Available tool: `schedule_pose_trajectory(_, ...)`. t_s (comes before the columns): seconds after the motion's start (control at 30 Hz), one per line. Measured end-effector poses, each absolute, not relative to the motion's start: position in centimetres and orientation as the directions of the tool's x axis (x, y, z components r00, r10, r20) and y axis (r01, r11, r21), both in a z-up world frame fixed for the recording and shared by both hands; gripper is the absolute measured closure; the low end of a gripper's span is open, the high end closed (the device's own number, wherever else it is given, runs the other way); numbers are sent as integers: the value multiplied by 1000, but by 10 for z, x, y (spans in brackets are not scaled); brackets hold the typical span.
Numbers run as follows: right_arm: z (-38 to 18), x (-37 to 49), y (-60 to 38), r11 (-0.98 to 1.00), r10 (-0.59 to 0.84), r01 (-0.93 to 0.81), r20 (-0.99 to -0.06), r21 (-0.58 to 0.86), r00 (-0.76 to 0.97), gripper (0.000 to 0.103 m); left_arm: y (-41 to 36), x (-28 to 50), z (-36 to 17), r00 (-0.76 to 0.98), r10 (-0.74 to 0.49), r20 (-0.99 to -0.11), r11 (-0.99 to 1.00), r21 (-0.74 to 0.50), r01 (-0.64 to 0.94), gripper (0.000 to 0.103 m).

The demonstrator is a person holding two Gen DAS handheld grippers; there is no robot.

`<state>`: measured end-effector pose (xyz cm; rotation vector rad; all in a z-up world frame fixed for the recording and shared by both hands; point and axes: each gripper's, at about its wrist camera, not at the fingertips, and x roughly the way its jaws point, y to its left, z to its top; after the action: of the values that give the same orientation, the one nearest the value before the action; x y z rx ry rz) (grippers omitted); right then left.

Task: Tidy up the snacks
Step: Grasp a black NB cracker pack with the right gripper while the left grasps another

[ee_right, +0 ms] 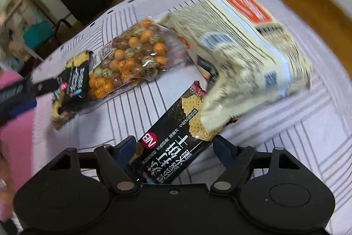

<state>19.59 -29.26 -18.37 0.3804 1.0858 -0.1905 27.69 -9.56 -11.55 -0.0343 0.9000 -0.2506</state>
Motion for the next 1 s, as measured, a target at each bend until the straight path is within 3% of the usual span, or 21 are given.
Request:
schedule_pose_trajectory(0.13,-190,203,-278,943,-39,308,-872,130,487,11,-105,284,-129,580,-248,-775,967,-162,198,30)
schedule_pose_trajectory(0.27,-194,208,-272,962,-82,265,-855,67,513,11,-118,282,-135,608,-210,-766,968,-76,239,25)
schedule_pose_trajectory(0.57,-183,194,-252,999,-37,44,-825,-14,563,25,-115,285,-141,599,-236,-766,959,-82,272,25)
schedule_pose_trajectory(0.63,-180,191,-242,999,3,-43,-818,-27,576,25,-113,286,-142,595,-229,-770,961,-80,266,33)
schedule_pose_trajectory(0.67,-179,189,-237,996,15,-82,-812,-41,583,25,-113,285,-141,597,-219,-772,962,-69,264,46)
schedule_pose_trajectory(0.73,-180,187,-224,980,25,-173,-801,-99,599,25,-112,282,-137,586,-218,-781,960,-61,275,58)
schedule_pose_trajectory(0.83,-182,185,-218,960,28,-237,-795,-147,606,26,-108,278,-134,561,-226,-796,957,-74,282,59)
schedule_pose_trajectory(1.0,-180,193,-236,987,14,-139,-829,-77,560,21,-94,269,-128,528,-242,-814,960,-122,252,60)
